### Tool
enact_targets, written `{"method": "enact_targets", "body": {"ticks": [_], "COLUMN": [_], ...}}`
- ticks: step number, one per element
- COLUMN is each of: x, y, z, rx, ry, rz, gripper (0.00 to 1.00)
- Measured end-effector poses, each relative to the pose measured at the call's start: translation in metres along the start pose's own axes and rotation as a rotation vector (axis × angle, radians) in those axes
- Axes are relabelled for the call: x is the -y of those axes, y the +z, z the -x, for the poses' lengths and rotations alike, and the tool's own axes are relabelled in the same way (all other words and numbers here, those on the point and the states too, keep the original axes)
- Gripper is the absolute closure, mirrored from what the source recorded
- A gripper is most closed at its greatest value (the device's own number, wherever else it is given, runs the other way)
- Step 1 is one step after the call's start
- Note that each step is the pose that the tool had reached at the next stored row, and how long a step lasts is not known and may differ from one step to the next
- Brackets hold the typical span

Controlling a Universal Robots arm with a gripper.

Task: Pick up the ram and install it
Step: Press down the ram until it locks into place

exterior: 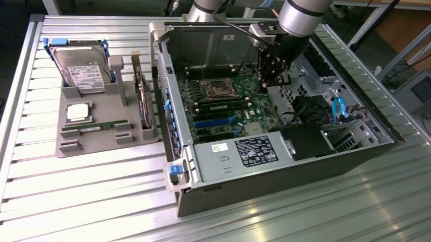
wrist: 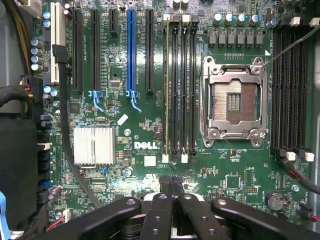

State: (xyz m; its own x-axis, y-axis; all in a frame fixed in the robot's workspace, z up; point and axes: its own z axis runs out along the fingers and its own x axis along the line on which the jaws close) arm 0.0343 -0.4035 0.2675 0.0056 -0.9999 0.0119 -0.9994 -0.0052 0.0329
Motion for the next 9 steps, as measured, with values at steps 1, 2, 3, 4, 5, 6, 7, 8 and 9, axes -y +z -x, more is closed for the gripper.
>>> {"method": "enact_targets", "body": {"ticks": [1,2,3,4,5,6,7,8,9], "x": [-0.0014,-0.0047,-0.0111,-0.0138,-0.0154,-0.0167,-0.0187,-0.0195,-0.0196], "y": [0.0001,0.0007,0.0023,0.0055,0.0074,0.0089,0.0108,0.0120,0.0148], "z": [0.000,0.000,0.000,0.000,0.000,0.000,0.000,0.000,0.000], "rx": [0.0000,-0.0001,-0.0001,0.0000,0.0000,0.0000,0.0000,0.0000,0.0001], "ry": [0.000,0.000,0.000,0.000,0.000,0.000,0.000,0.000,0.000], "rz": [0.0000,-0.0005,-0.0015,-0.0016,-0.0016,-0.0016,-0.0016,-0.0016,-0.0016], "gripper": [0.90,0.90,0.90,0.90,0.90,0.90,0.90,0.90,0.90]}}
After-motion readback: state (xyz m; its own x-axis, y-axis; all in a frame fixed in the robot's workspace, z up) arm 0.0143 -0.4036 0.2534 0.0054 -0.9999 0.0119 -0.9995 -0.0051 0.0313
